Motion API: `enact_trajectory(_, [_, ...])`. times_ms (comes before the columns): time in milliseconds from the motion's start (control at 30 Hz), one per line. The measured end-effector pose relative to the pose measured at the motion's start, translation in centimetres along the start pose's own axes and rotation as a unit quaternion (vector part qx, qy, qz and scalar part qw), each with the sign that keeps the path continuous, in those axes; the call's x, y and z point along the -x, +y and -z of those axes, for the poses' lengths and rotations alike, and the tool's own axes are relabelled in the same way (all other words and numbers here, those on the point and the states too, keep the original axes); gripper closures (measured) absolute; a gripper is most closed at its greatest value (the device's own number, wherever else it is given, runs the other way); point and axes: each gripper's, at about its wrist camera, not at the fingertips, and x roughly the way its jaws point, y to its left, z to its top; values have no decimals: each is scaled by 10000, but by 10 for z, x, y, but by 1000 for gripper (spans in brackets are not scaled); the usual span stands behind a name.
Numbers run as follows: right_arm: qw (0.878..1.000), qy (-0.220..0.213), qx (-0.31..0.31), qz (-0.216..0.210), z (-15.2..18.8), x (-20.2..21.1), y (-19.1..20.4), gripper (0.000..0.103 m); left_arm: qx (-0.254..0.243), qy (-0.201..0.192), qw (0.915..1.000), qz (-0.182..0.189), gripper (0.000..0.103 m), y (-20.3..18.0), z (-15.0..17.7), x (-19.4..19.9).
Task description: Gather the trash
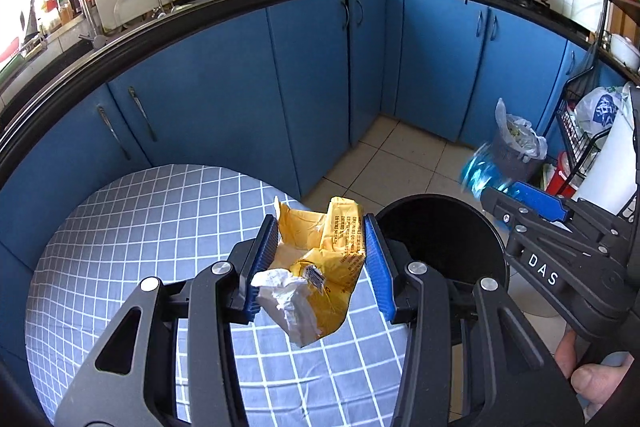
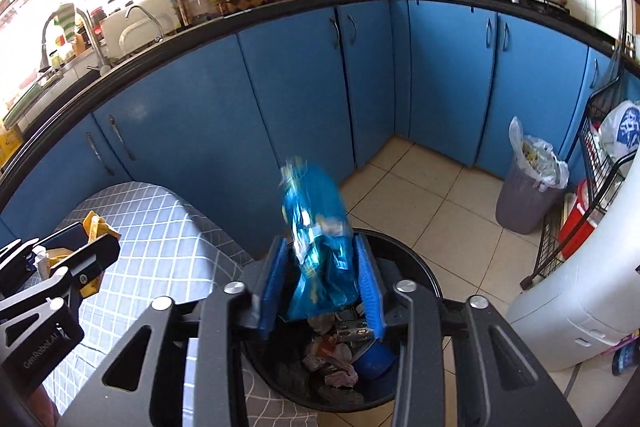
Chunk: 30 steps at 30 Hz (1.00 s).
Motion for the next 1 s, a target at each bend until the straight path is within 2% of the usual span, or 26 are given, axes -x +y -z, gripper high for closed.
enact_trajectory(33, [9999, -82, 13, 99, 0, 0, 0, 38, -6, 1, 10000, -1, 59, -1, 0, -2])
enact_trajectory(67, [9997, -171, 22, 166, 0, 1, 0, 21, -16, 2, 10000, -6, 59, -1, -1, -4])
enact_trajectory(100, [9992, -311, 32, 243, 0, 4, -1, 18, -25, 8, 10000, -7, 59, -2, -2, -6])
enact_trajectory(500, [9958, -220, -100, 879, 11, -5, -30, 15, -229, 38, 9996, 180, 59, -31, -15, -24])
enact_trajectory(733, [9942, -190, -399, 977, 13, -4, -55, 15, -296, 42, 9990, 338, 58, -51, -26, -33])
enact_trajectory(900, [9935, -201, -495, 1007, 13, -2, -65, 15, -274, 68, 9987, 414, 50, -61, -32, -40])
enact_trajectory(1000, [9933, -204, -518, 1008, 12, -2, -67, 15, -283, -15, 9990, 353, 33, -65, -33, -40])
